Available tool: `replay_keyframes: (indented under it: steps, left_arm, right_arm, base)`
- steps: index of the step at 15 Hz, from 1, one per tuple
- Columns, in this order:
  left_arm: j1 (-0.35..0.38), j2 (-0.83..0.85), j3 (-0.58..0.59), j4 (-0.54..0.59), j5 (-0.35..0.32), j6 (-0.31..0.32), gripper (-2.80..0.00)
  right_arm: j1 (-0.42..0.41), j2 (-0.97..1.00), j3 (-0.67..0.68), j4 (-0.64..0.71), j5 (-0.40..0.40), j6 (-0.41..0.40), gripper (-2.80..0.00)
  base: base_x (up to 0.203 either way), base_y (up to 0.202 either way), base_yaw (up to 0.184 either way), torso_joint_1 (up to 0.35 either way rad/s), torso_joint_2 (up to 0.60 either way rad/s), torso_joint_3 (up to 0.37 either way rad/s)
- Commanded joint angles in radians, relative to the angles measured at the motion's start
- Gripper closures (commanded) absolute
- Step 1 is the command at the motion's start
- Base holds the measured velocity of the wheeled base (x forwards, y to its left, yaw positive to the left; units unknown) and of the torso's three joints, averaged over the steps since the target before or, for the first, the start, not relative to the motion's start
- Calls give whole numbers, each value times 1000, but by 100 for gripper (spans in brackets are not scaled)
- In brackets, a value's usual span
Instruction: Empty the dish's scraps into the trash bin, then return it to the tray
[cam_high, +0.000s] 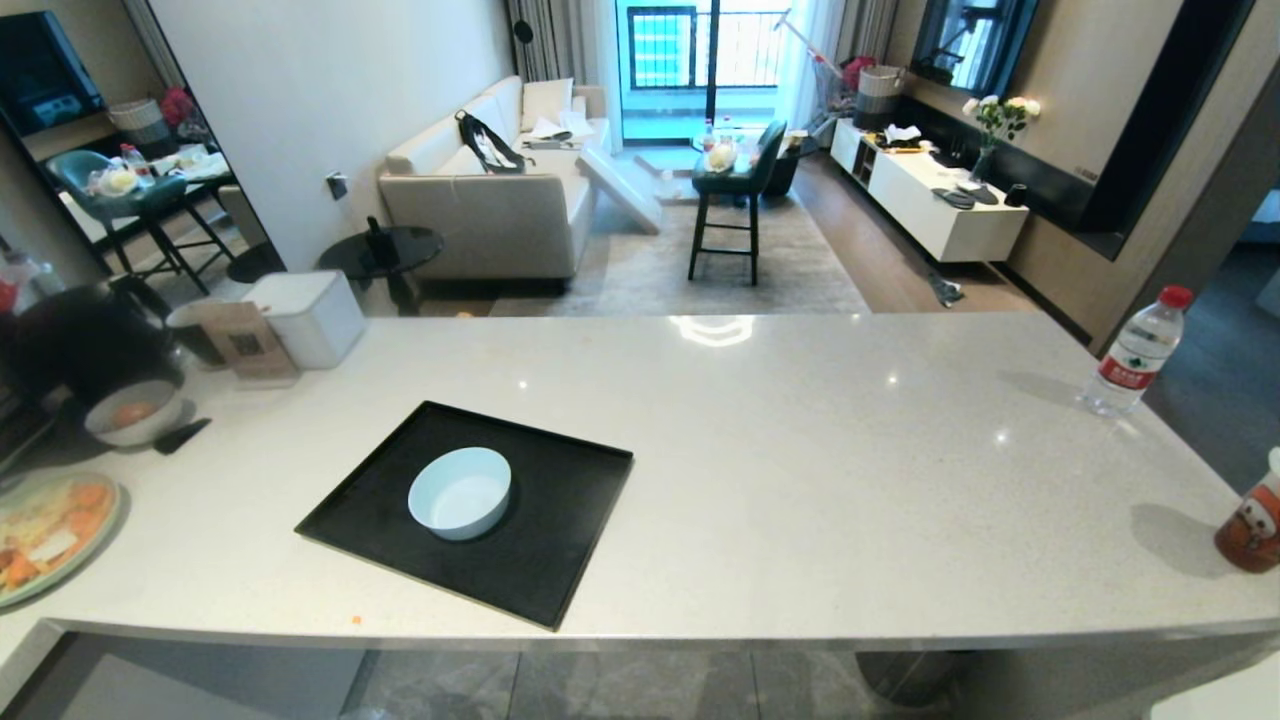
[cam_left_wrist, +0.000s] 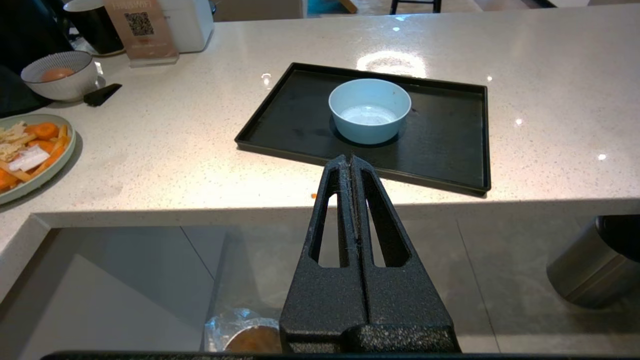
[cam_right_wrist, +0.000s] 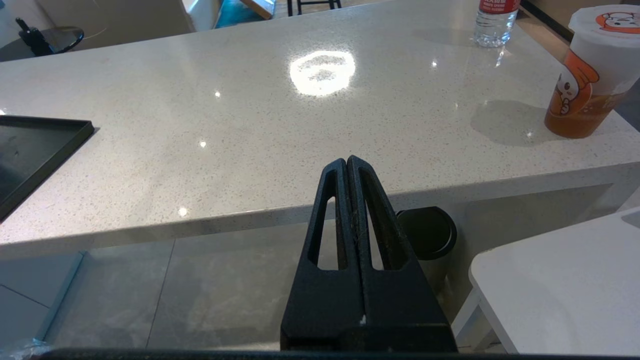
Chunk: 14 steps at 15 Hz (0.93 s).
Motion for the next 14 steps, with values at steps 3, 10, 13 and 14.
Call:
replay_keyframes:
  steps: [3, 10, 13, 14]
  left_arm:
    - [1, 1, 5, -1, 0, -1, 0]
    - [0, 1, 6, -2, 0, 5, 0]
    - [-1, 1, 6, -2, -1, 3, 0]
    - [-1, 1, 6, -2, 0, 3, 0]
  right_arm:
    - [0, 0, 0, 0, 0, 1, 0]
    - [0, 0, 0, 0, 0, 1, 0]
    - [0, 0, 0, 0, 0, 1, 0]
    - [0, 0, 0, 0, 0, 1, 0]
  base:
    - [0, 0, 0, 0, 0, 0]
    - [0, 0, 0, 0, 0, 0]
    - [0, 0, 0, 0, 0, 0]
    - [0, 0, 0, 0, 0, 0]
